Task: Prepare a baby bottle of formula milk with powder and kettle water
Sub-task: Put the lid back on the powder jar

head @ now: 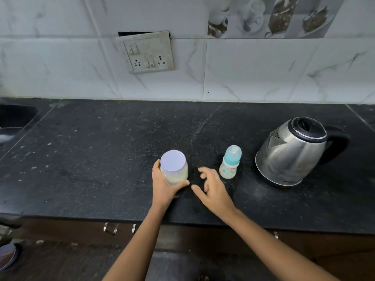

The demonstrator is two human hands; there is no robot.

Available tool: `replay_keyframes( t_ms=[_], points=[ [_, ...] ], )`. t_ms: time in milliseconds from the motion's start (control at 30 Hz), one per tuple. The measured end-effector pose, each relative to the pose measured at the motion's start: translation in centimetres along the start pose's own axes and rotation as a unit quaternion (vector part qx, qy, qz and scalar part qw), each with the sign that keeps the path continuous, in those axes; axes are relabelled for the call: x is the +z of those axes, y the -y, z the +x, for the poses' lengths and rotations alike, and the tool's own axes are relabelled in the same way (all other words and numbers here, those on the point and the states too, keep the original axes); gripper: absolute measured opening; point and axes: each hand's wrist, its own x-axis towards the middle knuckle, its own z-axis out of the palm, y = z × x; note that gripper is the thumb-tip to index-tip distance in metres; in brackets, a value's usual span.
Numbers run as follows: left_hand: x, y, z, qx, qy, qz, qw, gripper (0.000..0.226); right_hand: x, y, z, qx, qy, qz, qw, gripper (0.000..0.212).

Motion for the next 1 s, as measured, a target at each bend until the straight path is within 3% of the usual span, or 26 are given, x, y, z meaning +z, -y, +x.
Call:
replay_keyframes(
  t_ms=[67, 167, 300, 500, 1000],
  points=[
    [0.1, 0.8, -0.5, -0.007, -0.018, 0.000, 1.000, 0.119, -0.7, -2.7, -2.4, 0.053, -0.094, 0.016, 0.994, 0.043],
    [0.5, 1.1, -1.6, -0.026, -0.057, -0.047, 0.997, 0.094, -2.4, -5.4, -3.1, 0.144, -0.186, 0.036, 0.971, 0.057],
    [1.2, 1.1, -1.2, -0.023, -0.049, -0.072, 0.996, 0.078, -3.9, -7.2, -0.3, 0.185, -0.125, 0.059, 0.973, 0.087],
    [1.8, 0.5, 1.4, -0.013, -0.013, -0.060, 0.998, 0.077, -3.7, -8.9, 3.6, 0.187, -0.114, 0.039, 0.975, 0.059],
    [3.1, -0.7, 5.9, -0.014, 0.019, -0.018, 1.000, 0.074, -4.2, -9.2, 6.9, 0.207, -0.092, 0.021, 0.974, 0.068]
  ],
)
